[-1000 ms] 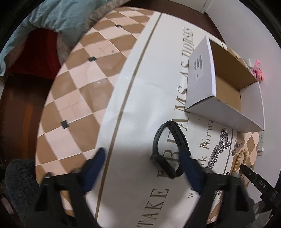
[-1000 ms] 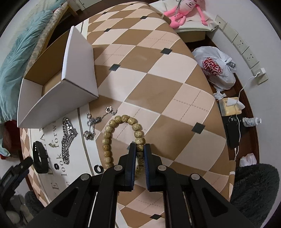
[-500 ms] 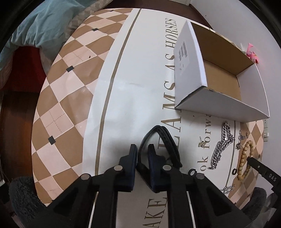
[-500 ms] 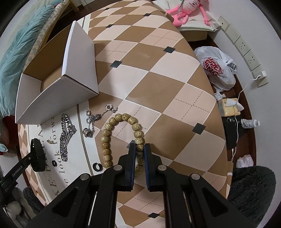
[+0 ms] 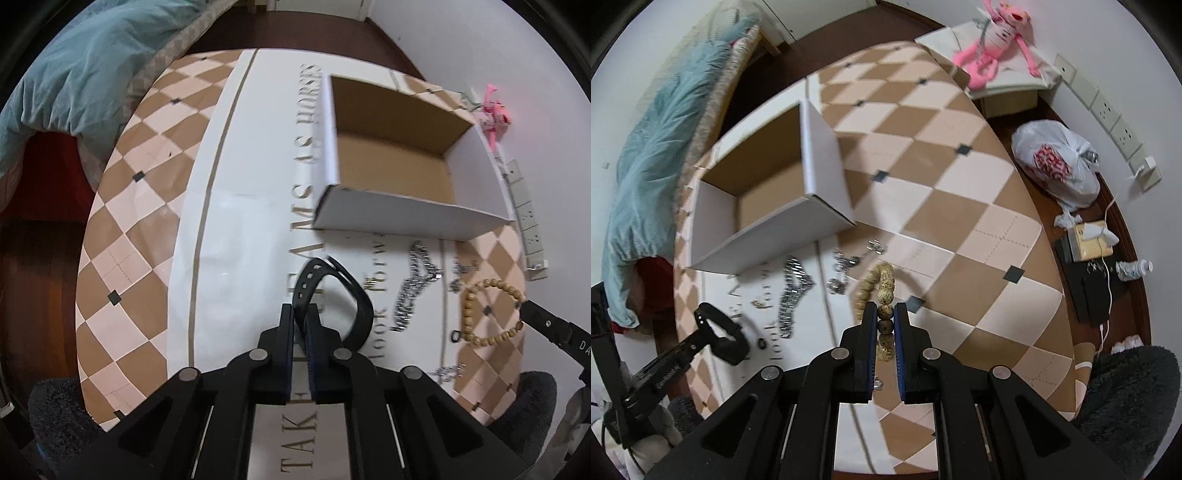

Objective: Organize jewelry
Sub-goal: 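Carry the watch band with the left tool into the white box while the right tool carries the bracelet there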

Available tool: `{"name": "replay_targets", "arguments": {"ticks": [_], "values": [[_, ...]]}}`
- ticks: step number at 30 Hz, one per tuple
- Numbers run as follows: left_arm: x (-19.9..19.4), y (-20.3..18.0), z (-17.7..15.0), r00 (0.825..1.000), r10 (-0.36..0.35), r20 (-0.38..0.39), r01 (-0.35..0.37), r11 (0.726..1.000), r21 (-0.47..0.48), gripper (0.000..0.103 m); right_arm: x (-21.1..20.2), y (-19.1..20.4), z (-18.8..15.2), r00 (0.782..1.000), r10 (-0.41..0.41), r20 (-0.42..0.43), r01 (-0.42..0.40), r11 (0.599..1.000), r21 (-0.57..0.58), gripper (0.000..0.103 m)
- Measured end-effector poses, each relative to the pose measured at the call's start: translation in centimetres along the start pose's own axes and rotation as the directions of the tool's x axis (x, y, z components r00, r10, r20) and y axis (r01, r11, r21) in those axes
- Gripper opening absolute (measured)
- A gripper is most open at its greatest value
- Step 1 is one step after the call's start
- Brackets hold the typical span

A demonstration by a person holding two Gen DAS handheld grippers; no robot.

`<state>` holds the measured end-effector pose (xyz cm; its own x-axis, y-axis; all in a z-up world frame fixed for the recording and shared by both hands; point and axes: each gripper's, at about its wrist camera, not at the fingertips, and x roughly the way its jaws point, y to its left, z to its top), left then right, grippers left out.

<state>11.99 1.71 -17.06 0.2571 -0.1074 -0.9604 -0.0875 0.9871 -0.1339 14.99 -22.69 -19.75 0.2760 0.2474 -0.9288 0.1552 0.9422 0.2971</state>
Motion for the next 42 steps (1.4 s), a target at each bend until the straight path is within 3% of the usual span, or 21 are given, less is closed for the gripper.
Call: {"name": "replay_targets", "arguments": {"ticks": [7, 16, 22, 28, 32, 33, 35, 36, 40, 42], "values": [[-3.8, -1.3, 1.3, 0.997, -0.054, 0.063, 0.053, 0.998, 0.027, 0.003, -4.9, 2.7, 1.2, 0.994, 0.066, 0.084, -0.062, 0.997, -0.051, 0.009], [-6.0, -2.7, 8.6, 0.983, -0.115, 0.142, 0.105, 0.992, 0.076, 0.003, -10.1, 8.4, 6.2, 0.972, 0.156, 0.177, -0.121, 0.974, -0.194, 0.009], [-3.4, -2.9, 12.6, 0.99, -0.106, 0.096, 0.098, 0.991, 0.088, 0.003, -7.0, 11.8, 10.1, 0.982, 0.132, 0.136, -0.094, 0.962, -0.256, 0.009], [-0.4, -2.7, 15.0, 0.992, -0.12, 0.021, 0.119, 0.991, 0.055, 0.009, -2.5, 12.6, 12.9, 0.993, 0.096, 0.062, -0.079, 0.967, -0.242, 0.009], [0.3, -2.8, 16.3, 0.993, -0.118, -0.023, 0.119, 0.993, 0.023, 0.01, -1.0, 12.7, 14.5, 0.993, 0.117, 0.008, -0.113, 0.97, -0.216, 0.01], [0.2, -2.8, 16.6, 0.994, -0.104, -0.017, 0.104, 0.994, 0.022, 0.016, -0.8, 12.7, 14.8, 0.992, 0.125, -0.003, -0.123, 0.97, -0.209, 0.01], [-0.4, -2.9, 17.0, 0.995, -0.096, -0.003, 0.096, 0.995, 0.02, 0.061, -0.5, 12.8, 15.2, 0.988, 0.152, -0.037, -0.156, 0.967, -0.199, 0.01], [-0.7, -2.8, 17.2, 0.995, -0.098, 0.009, 0.098, 0.995, 0.013, 0.092, -0.5, 12.8, 15.3, 0.987, 0.155, -0.043, -0.16, 0.966, -0.201, 0.011], [-1.7, -1.8, 17.3, 0.997, -0.069, 0.039, 0.07, 0.997, -0.014, 0.094, -0.6, 12.0, 15.6, 0.99, 0.136, -0.029, -0.139, 0.973, -0.185, 0.043], [-1.9, -1.3, 17.1, 0.998, -0.033, 0.054, 0.034, 0.999, -0.017, 0.094, -0.5, 11.6, 15.4, 0.995, 0.102, -0.015, -0.103, 0.977, -0.187, 0.045]]}}
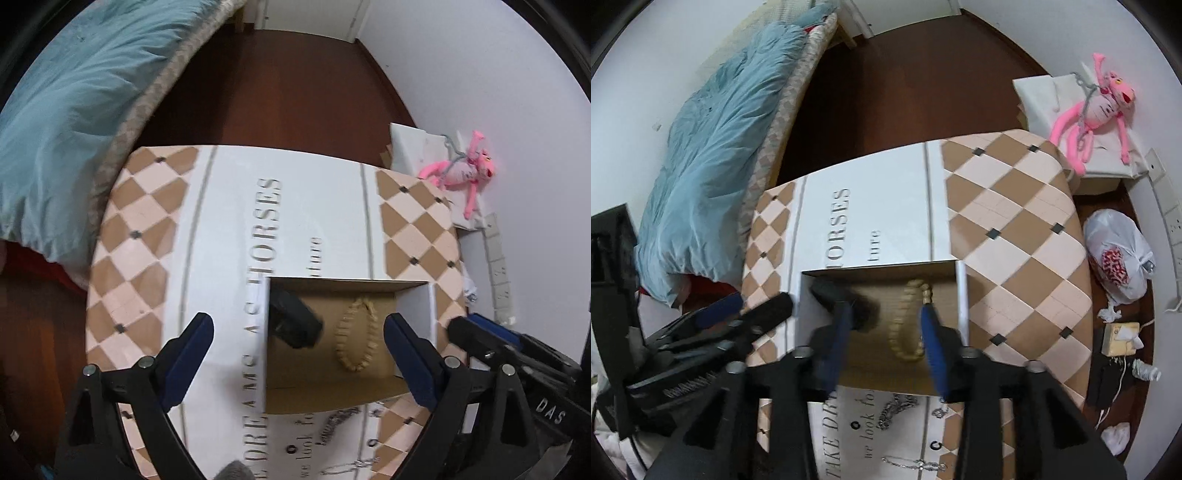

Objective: Organize jewelry
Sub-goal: 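Carry the watch band with the left tool into the white box while the right tool carries the bracelet there, then open both tools to release the items and lift out of the box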

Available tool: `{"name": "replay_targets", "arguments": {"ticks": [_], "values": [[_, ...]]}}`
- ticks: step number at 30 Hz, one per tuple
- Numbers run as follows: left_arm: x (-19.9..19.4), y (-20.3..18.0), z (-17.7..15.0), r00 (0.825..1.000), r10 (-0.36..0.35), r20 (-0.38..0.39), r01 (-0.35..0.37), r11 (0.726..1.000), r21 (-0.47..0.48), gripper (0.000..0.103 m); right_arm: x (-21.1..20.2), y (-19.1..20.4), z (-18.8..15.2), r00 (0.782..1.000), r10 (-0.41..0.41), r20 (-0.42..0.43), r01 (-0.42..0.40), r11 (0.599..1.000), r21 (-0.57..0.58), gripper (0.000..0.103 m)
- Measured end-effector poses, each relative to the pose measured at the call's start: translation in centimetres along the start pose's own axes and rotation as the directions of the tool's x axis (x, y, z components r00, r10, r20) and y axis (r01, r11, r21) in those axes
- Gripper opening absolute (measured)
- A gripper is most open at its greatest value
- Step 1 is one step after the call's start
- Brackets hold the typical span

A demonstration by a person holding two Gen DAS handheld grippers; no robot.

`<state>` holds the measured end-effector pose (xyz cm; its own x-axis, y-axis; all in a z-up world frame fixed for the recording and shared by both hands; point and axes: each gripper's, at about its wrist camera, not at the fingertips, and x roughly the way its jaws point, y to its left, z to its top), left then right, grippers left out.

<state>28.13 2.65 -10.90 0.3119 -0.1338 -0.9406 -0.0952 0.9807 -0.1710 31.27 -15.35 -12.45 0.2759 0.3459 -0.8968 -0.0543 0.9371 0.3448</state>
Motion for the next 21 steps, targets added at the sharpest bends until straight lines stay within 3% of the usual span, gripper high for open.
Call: {"name": "replay_targets", "arguments": {"ticks": [3, 5, 7, 13, 21], "values": [[-0.2, 0.6, -0.5, 0.997, 0.067, 0.035, -0.068, 0.998, 0.007, 0.095, 0.4, -0.3, -0.6, 0.996, -0.091, 0.011, 0.091, 0.996, -0.016, 0.048], [-0.2, 1.0, -1.2, 0.992, 0.114, 0.062, -0.114, 0.993, 0.01, 0.096, 1.0, -0.4, -1.4, 0.984, -0.176, 0.015, 0.177, 0.983, -0.041, 0.083], [0.1, 1.4, -1.8, 0.987, 0.144, 0.075, -0.145, 0.989, 0.01, 0.097, 1.5, -0.5, -2.2, 0.975, -0.223, 0.022, 0.224, 0.973, -0.057, 0.094], [0.8, 2.1, -3.6, 0.978, 0.192, 0.085, -0.194, 0.981, 0.014, 0.098, 2.4, -0.7, -4.1, 0.953, -0.3, 0.045, 0.302, 0.951, -0.068, 0.094], [-1.3, 1.6, -5.6, 0.97, 0.191, 0.149, -0.195, 0.981, 0.013, 0.098, 0.6, 0.1, -5.7, 0.947, -0.307, 0.091, 0.313, 0.948, -0.058, 0.096]]}}
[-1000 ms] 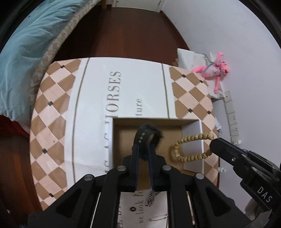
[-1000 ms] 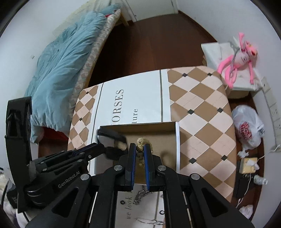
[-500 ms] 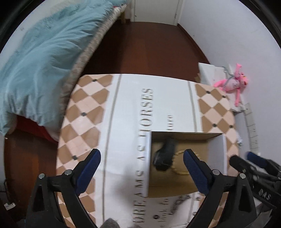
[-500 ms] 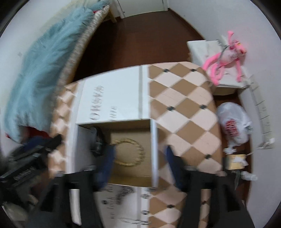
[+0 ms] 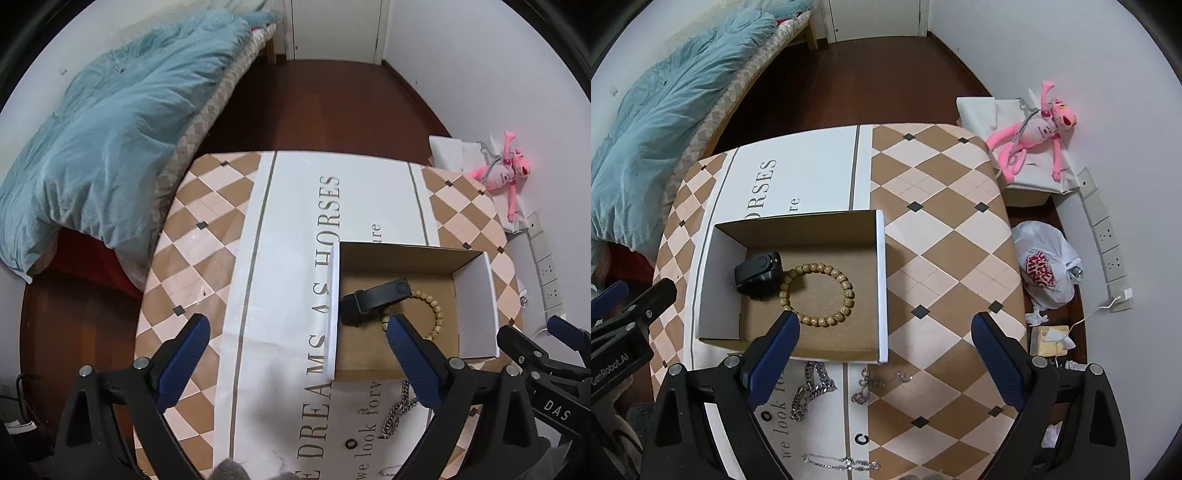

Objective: Organize jewelry
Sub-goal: 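Open both tools to release the items and lift out of the box, then move both tools back toward the silver jewelry beside the box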

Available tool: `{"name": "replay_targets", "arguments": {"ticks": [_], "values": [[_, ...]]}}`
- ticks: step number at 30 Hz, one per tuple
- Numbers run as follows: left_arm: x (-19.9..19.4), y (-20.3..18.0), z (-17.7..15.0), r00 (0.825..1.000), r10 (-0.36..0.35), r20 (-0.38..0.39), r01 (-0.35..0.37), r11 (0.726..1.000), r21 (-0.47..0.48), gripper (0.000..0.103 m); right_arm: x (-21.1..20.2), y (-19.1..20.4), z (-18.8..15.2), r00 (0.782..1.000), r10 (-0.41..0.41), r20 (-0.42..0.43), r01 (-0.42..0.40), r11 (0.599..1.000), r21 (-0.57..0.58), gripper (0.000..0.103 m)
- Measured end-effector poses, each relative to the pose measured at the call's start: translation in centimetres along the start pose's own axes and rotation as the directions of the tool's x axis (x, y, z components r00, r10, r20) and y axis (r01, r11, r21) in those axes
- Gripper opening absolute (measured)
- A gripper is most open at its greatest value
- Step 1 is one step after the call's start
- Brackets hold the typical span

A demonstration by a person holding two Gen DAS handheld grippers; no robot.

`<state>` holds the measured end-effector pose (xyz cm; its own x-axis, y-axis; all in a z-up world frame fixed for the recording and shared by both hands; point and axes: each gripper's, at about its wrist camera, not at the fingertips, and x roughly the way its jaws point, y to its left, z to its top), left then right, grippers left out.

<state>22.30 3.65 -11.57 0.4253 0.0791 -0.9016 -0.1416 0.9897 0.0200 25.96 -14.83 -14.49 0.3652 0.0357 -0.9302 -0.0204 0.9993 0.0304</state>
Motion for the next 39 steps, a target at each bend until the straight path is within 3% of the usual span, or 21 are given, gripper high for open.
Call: {"name": "replay_targets", "arguments": {"ticks": [9, 25, 30, 35, 39], "values": [[-4.9, 0.4, -2.3, 0.992, 0.025, 0.127, -0.025, 1.0, 0.003, 0.098, -4.6, -0.1, -2.8, 0.993, -0.042, 0.107, 0.042, 0.999, 0.004, 0.096], [-11.9, -0.3, -6.2, 0.97, -0.023, 0.242, 0.016, 0.999, 0.031, 0.098, -14.0, -1.0, -7.6, 0.958, -0.037, 0.285, 0.025, 0.999, 0.047, 0.096], [-11.4, 0.1, -7.6, 0.968, -0.009, 0.25, 0.008, 1.0, 0.007, 0.098, -13.1, -1.7, -9.2, 0.968, -0.009, 0.251, -0.007, 0.998, 0.061, 0.097], [-7.2, 0.1, -10.2, 0.985, 0.026, 0.17, -0.028, 1.0, 0.011, 0.098, -7.8, -3.0, -12.2, 0.992, 0.023, 0.125, -0.034, 0.995, 0.09, 0.096], [-3.6, 0.0, -12.8, 0.994, 0.05, 0.095, -0.052, 0.998, 0.026, 0.098, -2.6, -3.6, -15.0, 0.996, 0.086, 0.018, -0.087, 0.989, 0.121, 0.096]]}}
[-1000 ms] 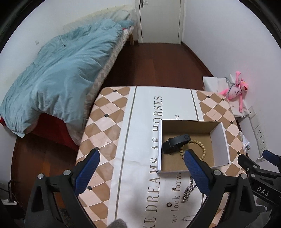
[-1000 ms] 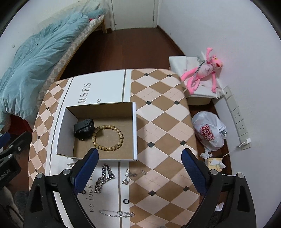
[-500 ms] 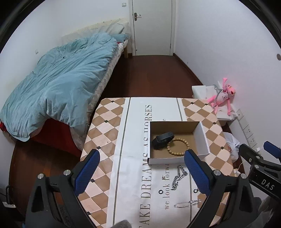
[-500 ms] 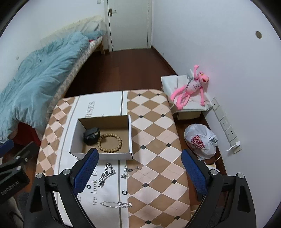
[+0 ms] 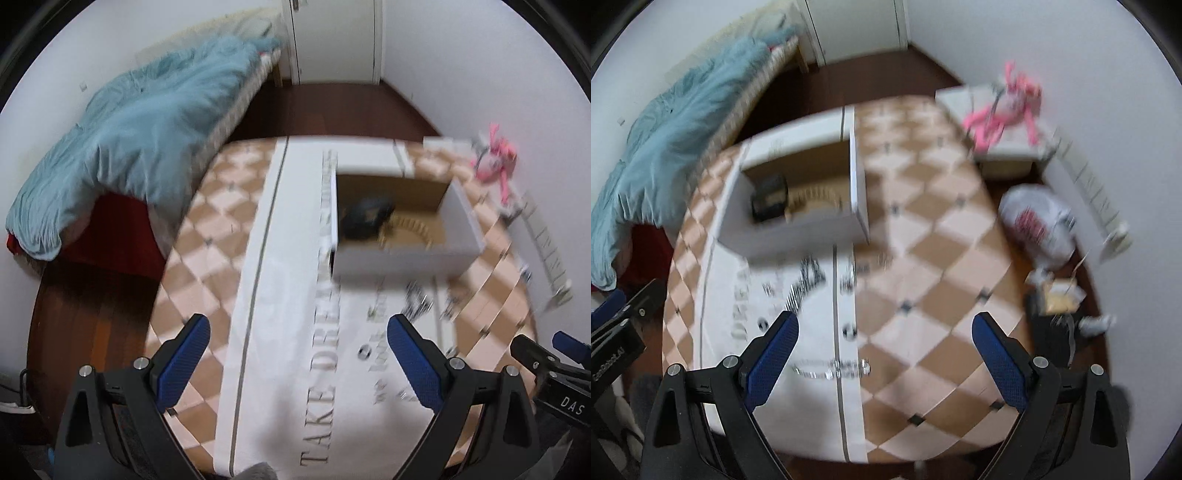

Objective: Organize jewelry
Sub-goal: 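Move both tools back toward the silver jewelry beside the box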

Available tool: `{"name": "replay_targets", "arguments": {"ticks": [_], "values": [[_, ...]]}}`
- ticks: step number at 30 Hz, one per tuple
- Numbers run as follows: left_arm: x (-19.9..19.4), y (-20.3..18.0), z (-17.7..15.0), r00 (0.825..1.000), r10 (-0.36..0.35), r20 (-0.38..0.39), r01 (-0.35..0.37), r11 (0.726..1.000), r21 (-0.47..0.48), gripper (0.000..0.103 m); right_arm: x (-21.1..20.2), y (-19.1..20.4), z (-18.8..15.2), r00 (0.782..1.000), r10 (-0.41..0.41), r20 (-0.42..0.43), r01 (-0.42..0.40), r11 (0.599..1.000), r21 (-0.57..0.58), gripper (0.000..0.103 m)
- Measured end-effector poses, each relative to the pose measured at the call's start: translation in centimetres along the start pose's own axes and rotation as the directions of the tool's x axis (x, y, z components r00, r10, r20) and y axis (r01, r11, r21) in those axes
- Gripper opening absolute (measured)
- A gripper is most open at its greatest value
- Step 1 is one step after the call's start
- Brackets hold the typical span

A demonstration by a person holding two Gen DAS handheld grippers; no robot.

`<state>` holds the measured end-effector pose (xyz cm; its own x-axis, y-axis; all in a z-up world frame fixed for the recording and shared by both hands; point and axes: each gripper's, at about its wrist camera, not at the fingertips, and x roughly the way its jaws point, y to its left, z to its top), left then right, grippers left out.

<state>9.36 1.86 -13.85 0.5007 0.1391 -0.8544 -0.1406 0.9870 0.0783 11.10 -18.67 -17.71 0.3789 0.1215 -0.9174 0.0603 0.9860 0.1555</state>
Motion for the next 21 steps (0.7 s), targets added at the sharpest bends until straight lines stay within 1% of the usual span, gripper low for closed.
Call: {"name": "replay_targets", "arguments": {"ticks": [1, 4, 7, 9, 12, 15, 16, 17, 18, 19, 20, 21], "values": [[1.0, 0.0, -0.8, 1.0, 0.01, -0.024, -0.009, 1.0, 0.006, 0.098, 1.4, -0.4, -0.8, 1.0, 0.008, -0.029, -0.008, 1.0, 0.012, 0.095], [2.6, 0.2, -2.7, 0.997, 0.031, -0.07, -0.03, 1.0, 0.009, 0.098, 4.1, -0.9, -2.7, 0.996, 0.04, -0.078, -0.038, 0.999, 0.031, 0.081], [3.7, 0.6, -4.0, 0.995, 0.038, -0.097, -0.038, 0.999, 0.005, 0.098, 5.9, -0.5, -4.0, 0.994, 0.051, -0.093, -0.049, 0.999, 0.022, 0.08], [4.1, 0.8, -4.5, 0.994, 0.048, -0.101, -0.048, 0.999, 0.008, 0.098, 6.5, 0.0, -4.3, 0.994, 0.056, -0.09, -0.056, 0.998, 0.007, 0.08], [4.6, 1.1, -4.9, 0.993, 0.054, -0.108, -0.054, 0.999, 0.003, 0.098, 7.2, 1.0, -4.7, 0.996, 0.028, -0.084, -0.031, 0.999, -0.037, 0.08], [5.1, 1.2, -5.2, 0.992, 0.06, -0.114, -0.06, 0.998, 0.004, 0.098, 7.4, 2.4, -5.2, 0.998, -0.032, -0.051, 0.026, 0.994, -0.109, 0.078], [5.3, 1.1, -5.3, 0.991, 0.059, -0.118, -0.059, 0.998, 0.006, 0.098, 7.5, 2.8, -5.5, 0.998, -0.055, -0.037, 0.049, 0.989, -0.137, 0.076], [5.5, 1.0, -5.5, 0.991, 0.058, -0.124, -0.057, 0.998, 0.01, 0.098, 7.4, 3.3, -5.9, 0.997, -0.079, -0.014, 0.075, 0.983, -0.17, 0.066], [5.8, 0.9, -5.5, 0.99, 0.057, -0.13, -0.056, 0.998, 0.012, 0.098, 7.1, 3.7, -6.0, 0.997, -0.071, 0.007, 0.071, 0.98, -0.187, 0.059], [6.0, 0.7, -5.6, 0.989, 0.055, -0.138, -0.053, 0.998, 0.017, 0.098, 6.9, 4.0, -6.3, 0.997, -0.08, 0.024, 0.083, 0.976, -0.204, 0.041], [6.2, 0.5, -5.9, 0.988, 0.052, -0.144, -0.049, 0.998, 0.025, 0.098, 6.8, 4.2, -6.5, 0.997, -0.074, 0.029, 0.079, 0.974, -0.211, 0.017], [6.4, 0.3, -5.9, 0.988, 0.05, -0.148, -0.046, 0.998, 0.031, 0.098, 6.7, 4.3, -6.5, 0.997, -0.07, 0.029, 0.074, 0.975, -0.21, 0.012]]}}
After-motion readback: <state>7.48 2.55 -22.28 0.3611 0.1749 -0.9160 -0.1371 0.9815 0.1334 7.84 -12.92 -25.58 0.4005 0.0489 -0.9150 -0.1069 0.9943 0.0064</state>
